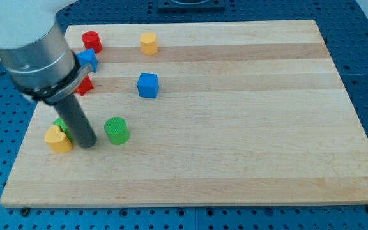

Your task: Adjust the yellow heart at the bottom side of the green star

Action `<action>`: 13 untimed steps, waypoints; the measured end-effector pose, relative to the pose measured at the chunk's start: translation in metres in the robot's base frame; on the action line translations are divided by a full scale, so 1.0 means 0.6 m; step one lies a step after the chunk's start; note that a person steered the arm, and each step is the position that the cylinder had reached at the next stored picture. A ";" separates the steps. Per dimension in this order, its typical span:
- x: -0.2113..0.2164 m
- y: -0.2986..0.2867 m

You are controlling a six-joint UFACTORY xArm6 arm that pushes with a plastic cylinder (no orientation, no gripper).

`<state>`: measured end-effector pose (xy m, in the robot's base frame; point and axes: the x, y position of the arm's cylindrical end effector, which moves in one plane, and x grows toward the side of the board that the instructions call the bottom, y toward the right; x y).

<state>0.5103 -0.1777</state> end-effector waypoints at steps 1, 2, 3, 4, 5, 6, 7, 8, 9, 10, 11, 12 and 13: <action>-0.020 0.041; 0.006 0.087; 0.015 0.039; 0.040 -0.047; 0.103 -0.049; 0.114 -0.065; 0.081 -0.160; 0.050 -0.208; 0.048 -0.169; 0.048 -0.098; 0.049 -0.050; 0.068 -0.042; 0.106 -0.020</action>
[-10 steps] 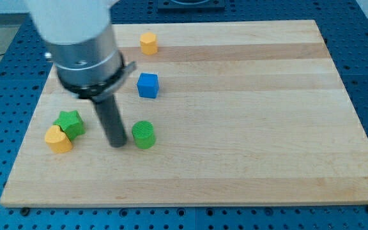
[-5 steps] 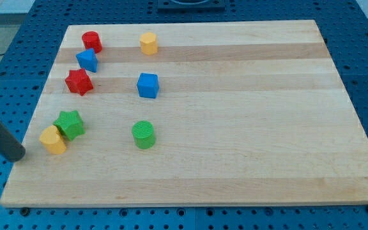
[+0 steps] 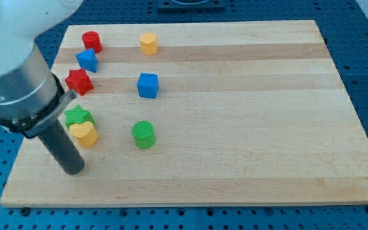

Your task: Adjust the yellow heart at the bottom side of the green star

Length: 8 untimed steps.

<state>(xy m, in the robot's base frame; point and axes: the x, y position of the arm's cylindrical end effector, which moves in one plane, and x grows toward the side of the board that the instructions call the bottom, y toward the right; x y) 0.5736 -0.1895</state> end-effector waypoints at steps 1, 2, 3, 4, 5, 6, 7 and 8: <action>0.009 0.020; -0.001 0.021; -0.003 0.036; -0.009 0.065; -0.037 0.065; -0.059 0.073; -0.068 0.065; -0.072 0.059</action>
